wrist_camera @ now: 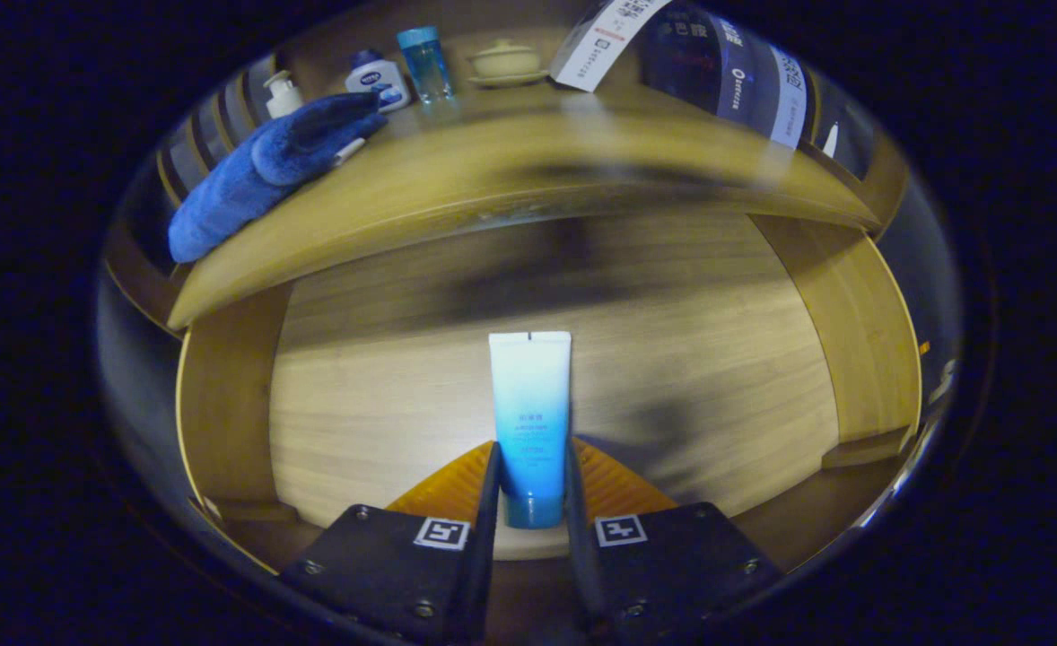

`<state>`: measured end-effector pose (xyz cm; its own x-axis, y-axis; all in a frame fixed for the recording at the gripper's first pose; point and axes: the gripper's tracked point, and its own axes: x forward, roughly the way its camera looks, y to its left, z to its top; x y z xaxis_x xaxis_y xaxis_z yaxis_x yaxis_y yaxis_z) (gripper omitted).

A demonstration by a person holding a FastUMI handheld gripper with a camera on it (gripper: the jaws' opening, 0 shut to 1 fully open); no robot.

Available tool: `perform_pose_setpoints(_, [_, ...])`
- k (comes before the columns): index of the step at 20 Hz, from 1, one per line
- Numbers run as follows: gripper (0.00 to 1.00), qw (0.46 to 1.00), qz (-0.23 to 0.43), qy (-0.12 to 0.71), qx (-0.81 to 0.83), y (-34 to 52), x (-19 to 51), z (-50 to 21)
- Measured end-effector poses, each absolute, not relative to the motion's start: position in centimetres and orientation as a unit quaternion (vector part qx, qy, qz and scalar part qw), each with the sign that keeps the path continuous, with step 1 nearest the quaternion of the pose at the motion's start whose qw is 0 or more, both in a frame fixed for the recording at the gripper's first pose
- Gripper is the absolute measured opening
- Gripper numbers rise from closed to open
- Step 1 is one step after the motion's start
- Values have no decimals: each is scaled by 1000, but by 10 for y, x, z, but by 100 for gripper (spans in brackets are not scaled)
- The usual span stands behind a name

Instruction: Pull open the drawer, take out the items inside it, and place them on the countertop above the cabinet.

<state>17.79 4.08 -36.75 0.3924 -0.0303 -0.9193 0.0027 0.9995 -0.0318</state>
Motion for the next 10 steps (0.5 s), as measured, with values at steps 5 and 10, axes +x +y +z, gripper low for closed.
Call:
perform_pose_setpoints(5, [37, 868, 31, 495, -20, 49, 166, -335])
perform_pose_setpoints(10, [37, 912, 71, 404, -17, 65, 157, -289])
